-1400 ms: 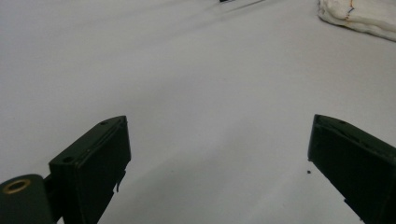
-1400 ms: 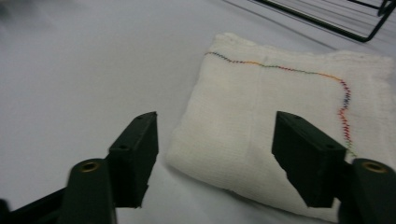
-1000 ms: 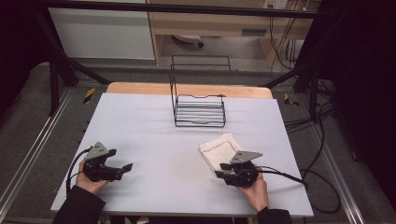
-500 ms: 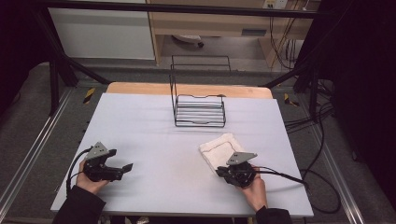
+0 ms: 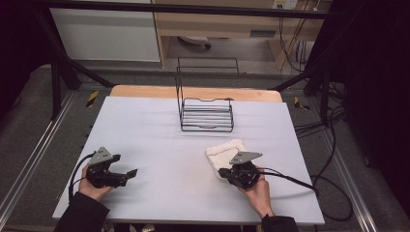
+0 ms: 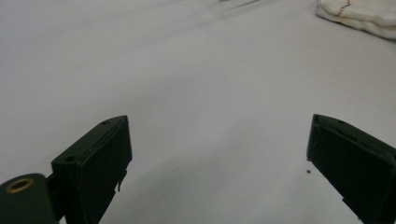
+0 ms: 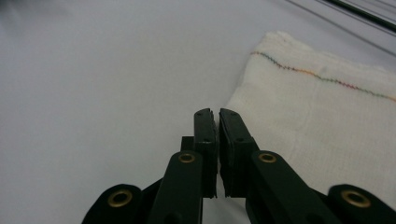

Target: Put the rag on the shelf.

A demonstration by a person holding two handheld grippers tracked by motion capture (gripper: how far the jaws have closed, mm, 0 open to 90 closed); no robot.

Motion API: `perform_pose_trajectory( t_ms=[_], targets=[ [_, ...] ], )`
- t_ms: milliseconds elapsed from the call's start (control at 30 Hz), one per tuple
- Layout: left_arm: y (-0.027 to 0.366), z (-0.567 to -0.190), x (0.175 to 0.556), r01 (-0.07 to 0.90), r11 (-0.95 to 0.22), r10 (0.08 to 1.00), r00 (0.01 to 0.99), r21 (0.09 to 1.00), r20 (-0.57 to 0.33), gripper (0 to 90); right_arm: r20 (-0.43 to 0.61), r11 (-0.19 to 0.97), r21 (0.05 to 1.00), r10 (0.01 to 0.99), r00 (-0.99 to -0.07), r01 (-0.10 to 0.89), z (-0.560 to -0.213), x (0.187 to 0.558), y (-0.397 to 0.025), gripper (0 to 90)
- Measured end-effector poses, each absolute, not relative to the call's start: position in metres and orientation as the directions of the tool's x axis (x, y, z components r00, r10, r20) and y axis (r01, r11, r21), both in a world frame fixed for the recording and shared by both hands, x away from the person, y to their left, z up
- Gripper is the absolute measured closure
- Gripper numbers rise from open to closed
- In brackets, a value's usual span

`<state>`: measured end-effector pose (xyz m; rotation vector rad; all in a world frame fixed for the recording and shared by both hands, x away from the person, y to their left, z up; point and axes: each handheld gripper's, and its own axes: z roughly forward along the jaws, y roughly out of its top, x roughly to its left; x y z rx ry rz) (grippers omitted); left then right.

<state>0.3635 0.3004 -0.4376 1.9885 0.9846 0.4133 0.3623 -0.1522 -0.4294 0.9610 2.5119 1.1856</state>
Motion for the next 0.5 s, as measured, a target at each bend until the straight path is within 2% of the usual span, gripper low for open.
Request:
perform_pose_trajectory(
  t_ms=[500],
  targets=[
    [0.300,-0.437,0.363,0.485,-0.325,0.769,0.635,0.812,-0.071,6.3,0.148,0.394,0.743,0.692,-0.707,0.541,-0.425,0.383,-0.073,86.3]
  ],
)
